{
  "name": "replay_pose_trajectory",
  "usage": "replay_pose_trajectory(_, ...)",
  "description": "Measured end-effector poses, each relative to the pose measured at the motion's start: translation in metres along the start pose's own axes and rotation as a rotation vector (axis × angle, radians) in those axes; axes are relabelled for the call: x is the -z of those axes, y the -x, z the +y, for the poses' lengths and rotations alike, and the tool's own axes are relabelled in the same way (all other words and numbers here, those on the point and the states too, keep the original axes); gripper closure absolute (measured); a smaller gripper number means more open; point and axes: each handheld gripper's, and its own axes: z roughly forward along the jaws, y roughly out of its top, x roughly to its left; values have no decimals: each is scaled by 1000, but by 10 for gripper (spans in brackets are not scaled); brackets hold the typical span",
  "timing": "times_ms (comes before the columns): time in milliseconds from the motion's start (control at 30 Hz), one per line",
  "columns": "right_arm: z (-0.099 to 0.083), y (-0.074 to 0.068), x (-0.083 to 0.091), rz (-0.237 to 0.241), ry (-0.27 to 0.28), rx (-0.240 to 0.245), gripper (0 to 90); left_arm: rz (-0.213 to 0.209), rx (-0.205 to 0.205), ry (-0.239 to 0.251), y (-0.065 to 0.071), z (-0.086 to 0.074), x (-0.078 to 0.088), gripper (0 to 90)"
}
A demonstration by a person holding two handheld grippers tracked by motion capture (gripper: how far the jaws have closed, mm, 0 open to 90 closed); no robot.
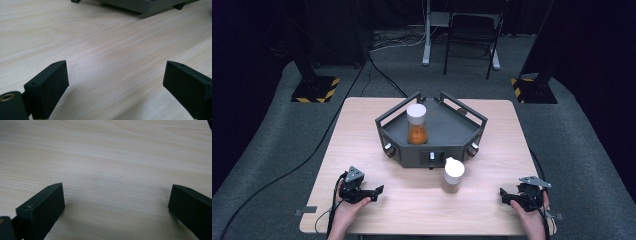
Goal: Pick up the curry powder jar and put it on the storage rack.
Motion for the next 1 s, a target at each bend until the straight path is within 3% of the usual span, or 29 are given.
replay_pose_trajectory(367, 0, 0, 0, 0, 0, 0, 0, 27, -17, -34, 5, 2, -3, 66)
replay_pose_trajectory(533, 0, 0, 0, 0, 0, 0, 0, 46, -44, -38, 10, 2, -4, 64)
replay_pose_trajectory(667, 0, 0, 0, 0, 0, 0, 0, 88, -95, -57, 21, 4, -7, 63)
replay_pose_trajectory(1000, 0, 0, 0, 0, 0, 0, 0, 99, -94, -62, 23, 5, -8, 43)
